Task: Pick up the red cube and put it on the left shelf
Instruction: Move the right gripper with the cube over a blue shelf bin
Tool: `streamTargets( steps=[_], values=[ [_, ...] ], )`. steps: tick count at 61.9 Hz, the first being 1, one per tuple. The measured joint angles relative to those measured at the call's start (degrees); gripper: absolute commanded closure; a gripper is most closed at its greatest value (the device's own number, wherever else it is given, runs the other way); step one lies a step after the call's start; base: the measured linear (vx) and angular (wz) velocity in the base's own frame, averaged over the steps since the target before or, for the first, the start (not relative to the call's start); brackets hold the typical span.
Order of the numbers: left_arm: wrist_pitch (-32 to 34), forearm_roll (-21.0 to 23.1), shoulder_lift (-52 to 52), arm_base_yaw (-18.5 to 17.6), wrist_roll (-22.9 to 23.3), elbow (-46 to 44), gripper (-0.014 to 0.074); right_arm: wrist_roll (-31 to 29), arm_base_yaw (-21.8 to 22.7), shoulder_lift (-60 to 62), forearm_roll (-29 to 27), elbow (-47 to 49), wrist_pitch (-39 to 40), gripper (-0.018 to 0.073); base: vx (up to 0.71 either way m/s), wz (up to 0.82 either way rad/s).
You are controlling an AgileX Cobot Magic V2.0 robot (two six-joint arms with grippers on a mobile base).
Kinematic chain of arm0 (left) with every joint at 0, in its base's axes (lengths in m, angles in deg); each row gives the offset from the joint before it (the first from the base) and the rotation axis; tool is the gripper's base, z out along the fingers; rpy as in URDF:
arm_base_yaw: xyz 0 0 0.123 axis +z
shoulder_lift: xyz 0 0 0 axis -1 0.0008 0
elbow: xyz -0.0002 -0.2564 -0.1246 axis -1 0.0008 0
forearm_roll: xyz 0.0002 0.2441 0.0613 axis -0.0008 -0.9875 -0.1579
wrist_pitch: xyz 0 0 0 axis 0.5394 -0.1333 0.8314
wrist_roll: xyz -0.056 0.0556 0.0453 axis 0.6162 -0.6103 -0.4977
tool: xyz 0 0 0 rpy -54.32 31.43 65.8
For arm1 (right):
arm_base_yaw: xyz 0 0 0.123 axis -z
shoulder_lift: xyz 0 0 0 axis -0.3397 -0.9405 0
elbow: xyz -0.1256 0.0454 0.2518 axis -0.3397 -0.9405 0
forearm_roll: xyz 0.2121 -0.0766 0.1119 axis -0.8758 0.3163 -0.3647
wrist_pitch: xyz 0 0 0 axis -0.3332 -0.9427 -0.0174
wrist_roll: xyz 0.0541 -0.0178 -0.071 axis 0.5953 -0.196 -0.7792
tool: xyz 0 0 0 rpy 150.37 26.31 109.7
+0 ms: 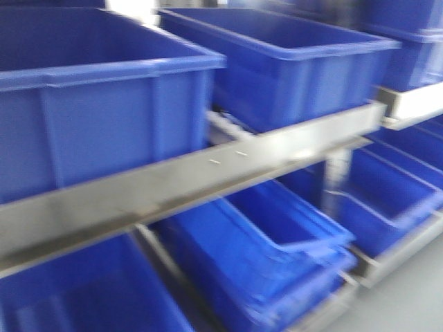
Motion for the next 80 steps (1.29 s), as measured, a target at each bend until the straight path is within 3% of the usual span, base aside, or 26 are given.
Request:
streamTargets(
  steps=[53, 80],
  values=[
    [0.0, 0.0, 0.0, 0.0, 0.0, 0.0, 0.0491, 0.0, 0.0, 0.0, 0.0, 0.0, 0.0, 0.0508, 0.22, 0.61],
    [0.0, 0.0, 0.0, 0.0, 0.0, 0.0, 0.0491, 0.0, 0.0, 0.0, 0.0, 0.0, 0.0, 0.0508, 0.03, 0.20]
  ],
)
